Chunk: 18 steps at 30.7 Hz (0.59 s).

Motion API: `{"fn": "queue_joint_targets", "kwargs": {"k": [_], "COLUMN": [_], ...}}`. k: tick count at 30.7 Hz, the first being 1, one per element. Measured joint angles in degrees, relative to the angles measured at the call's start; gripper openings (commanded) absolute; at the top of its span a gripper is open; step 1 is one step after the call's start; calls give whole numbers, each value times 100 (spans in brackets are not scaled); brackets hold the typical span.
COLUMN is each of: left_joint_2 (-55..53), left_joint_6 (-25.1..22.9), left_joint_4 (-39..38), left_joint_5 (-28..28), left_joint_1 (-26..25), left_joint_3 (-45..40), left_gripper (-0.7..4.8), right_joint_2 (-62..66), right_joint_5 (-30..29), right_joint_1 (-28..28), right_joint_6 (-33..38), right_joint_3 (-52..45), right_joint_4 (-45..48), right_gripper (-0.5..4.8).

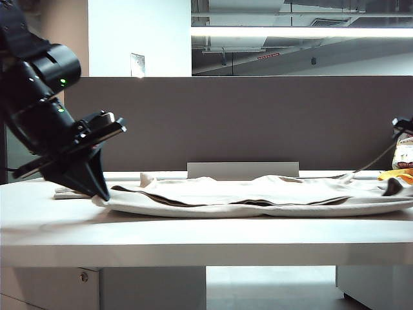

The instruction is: Fold the bottom side of the T-shirt horizontally towards the center, about one-third of the way, then fold the sleeve back towards the center, creating a straight line along the edge of the T-shirt, and finally fold the bottom of the T-shirt up towards the top, creating a neat rectangle.

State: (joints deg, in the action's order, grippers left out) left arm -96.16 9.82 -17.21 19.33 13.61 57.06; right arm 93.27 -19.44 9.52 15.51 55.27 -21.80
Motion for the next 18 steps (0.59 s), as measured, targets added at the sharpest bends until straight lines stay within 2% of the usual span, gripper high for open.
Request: {"fn": "queue_joint_targets", "kwargs": {"k": [10,18], "left_joint_2": [1047,2446], "left_joint_6": [0,33], "left_joint_4": [4,-20], "left_joint_5": [136,166], "left_joint_1": [4,7], "left_joint_3": [-1104,-2284], "left_gripper": [-6,-6], "right_joint_2": [-1458,-2476], "right_joint_5": [17,-11], "right_joint_1": [28,264], "right_joint_6": [92,177], "right_joint_3": [-1486,-2111], "right_joint_4": [111,-238], "right_gripper": [-8,-8]}}
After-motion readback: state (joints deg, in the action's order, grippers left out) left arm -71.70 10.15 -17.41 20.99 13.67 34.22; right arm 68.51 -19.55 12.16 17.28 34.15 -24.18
